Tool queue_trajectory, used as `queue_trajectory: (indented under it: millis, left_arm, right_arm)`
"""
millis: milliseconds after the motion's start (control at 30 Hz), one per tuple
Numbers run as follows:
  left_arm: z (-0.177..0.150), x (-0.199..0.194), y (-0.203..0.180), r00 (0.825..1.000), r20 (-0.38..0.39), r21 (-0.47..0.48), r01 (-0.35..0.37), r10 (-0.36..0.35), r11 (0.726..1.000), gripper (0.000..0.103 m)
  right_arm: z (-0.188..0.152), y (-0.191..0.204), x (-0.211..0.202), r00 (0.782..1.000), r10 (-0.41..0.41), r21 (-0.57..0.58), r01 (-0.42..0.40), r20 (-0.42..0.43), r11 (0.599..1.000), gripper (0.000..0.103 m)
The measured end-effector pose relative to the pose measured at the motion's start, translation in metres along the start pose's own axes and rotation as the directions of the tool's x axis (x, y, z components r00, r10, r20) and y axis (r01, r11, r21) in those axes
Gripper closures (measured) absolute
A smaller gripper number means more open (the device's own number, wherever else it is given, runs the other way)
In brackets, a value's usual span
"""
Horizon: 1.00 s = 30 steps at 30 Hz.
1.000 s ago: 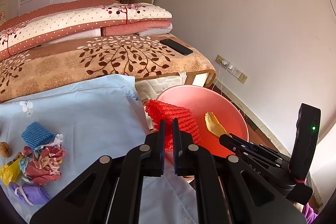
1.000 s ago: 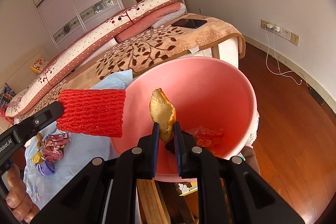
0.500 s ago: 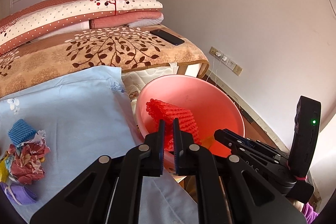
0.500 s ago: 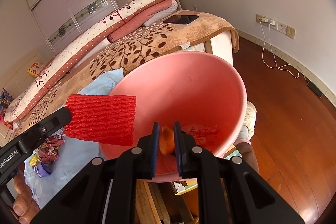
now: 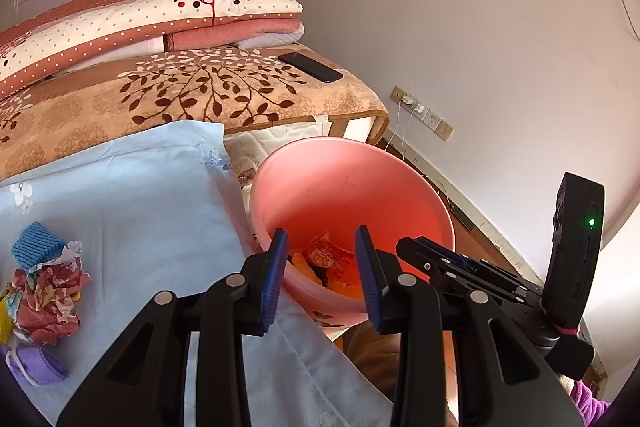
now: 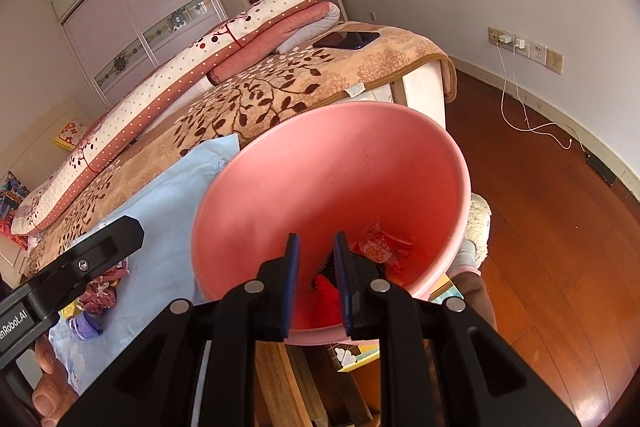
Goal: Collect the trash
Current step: 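Move both open tools back over the trash on the sheet, then lower the open left tool onto the yellow wrapper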
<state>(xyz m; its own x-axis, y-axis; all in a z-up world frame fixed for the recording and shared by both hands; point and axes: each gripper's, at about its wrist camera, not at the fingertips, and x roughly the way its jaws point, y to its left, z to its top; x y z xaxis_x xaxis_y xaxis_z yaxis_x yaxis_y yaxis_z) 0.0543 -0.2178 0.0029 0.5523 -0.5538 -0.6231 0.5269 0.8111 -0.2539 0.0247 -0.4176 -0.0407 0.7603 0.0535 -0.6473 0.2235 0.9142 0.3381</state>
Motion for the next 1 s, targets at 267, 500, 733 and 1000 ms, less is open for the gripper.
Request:
queue_trajectory:
  millis: [267,500,733,1000]
  left_arm:
    - [-0.008,-0.021,0.017,0.999,0.017,-0.017,-0.046,0.046,0.999,0.068]
    - [-0.016,-0.052,0.048,0.991,0.047,-0.049,-0.121,0.123,0.991,0.068]
    - [-0.028,-0.091,0.093,0.969,0.073,-0.105,-0.226,0.234,0.969,0.068]
    - [-0.057,-0.13,0.148,0.928,0.051,-0.142,-0.359,0.369,0.922,0.068]
  right_arm:
    - [-0.004,0.031,-0.007,0.999,0.034,-0.074,-0.033,0.016,0.997,0.06]
    - [-0.013,0.066,-0.009,0.997,0.072,-0.142,-0.071,0.0,0.987,0.057]
    - [-0.022,0.097,-0.008,0.994,0.106,-0.21,-0.107,-0.018,0.972,0.055]
    - [-0.032,0.129,-0.002,0.991,0.123,-0.27,-0.133,-0.053,0.954,0.055]
